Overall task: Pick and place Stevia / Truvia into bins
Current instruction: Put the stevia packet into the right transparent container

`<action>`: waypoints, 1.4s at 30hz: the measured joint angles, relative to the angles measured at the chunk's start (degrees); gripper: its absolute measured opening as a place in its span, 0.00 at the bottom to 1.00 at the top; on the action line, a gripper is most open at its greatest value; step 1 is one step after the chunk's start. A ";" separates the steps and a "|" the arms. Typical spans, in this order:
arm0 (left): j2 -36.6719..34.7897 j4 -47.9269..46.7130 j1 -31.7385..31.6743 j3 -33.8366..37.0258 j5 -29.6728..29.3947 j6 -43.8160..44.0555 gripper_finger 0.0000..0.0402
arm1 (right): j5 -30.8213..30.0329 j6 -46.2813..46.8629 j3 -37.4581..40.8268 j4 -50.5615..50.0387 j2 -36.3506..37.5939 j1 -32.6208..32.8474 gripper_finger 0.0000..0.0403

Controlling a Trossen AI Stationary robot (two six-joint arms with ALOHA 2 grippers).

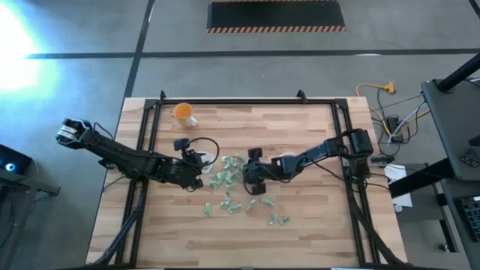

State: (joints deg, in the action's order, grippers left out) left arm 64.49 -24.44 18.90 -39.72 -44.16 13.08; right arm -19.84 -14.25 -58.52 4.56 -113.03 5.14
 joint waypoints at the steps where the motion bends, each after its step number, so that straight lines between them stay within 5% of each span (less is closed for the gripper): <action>1: 0.00 0.06 0.00 0.00 -0.01 -0.01 0.29 | -0.67 -0.07 -0.27 0.33 -0.27 -0.09 0.38; 20: -0.01 0.03 0.00 0.83 0.00 -0.02 0.29 | -2.79 0.20 -0.29 0.26 -0.09 -0.67 0.03; 42: 0.00 0.04 0.00 0.83 0.00 0.01 0.29 | -8.58 -0.39 -0.29 0.48 3.60 0.89 0.02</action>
State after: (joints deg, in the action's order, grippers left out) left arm 64.49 -24.40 18.90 -38.89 -44.16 13.09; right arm -28.42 -14.64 -58.81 5.03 -109.43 6.03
